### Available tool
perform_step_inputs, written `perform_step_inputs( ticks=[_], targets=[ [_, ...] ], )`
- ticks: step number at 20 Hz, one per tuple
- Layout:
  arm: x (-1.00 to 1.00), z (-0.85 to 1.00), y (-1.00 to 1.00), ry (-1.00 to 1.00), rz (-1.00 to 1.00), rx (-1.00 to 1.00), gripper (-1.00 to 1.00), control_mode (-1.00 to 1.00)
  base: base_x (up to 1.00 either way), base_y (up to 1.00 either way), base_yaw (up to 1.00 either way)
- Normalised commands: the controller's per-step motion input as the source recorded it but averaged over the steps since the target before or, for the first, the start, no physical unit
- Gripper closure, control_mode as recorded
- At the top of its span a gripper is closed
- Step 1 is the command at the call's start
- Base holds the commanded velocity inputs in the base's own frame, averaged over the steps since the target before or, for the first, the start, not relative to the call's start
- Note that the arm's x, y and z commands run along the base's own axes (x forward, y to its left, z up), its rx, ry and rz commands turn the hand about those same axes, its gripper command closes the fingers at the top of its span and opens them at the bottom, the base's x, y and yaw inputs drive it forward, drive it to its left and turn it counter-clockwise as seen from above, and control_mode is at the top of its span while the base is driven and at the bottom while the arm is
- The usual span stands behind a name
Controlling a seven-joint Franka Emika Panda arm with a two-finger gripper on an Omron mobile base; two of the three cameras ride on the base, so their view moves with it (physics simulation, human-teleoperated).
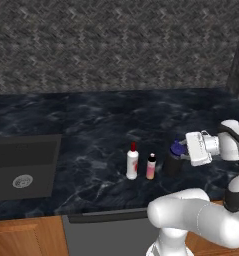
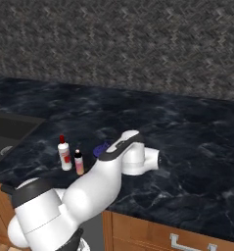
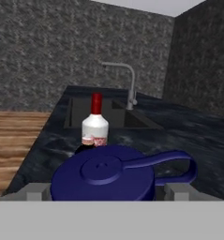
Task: Move the drinks to the dining counter.
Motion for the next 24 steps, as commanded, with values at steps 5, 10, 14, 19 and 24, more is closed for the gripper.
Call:
perform_step_inputs(
  ticks=[5,10,14,19,24],
  targets=[
    [0.15,-0.37,0.0,-0.04,-0.02,-0.01,1.0,-1.0,0.0,0.0,0.0],
    [0.18,-0.38,0.0,-0.01,-0.01,0.0,1.0,-1.0,0.0,0.0,0.0],
    [0.06,-0.38,0.06,0.0,0.0,0.0,1.0,-1.0,0.0,0.0,0.0],
    [0.0,-0.39,0.26,-0.01,0.0,0.0,1.0,-1.0,0.0,0.0,0.0],
    [0.0,-0.39,0.38,-0.04,0.0,-0.02,-1.0,-1.0,0.0,0.0,0.0]
  ],
)
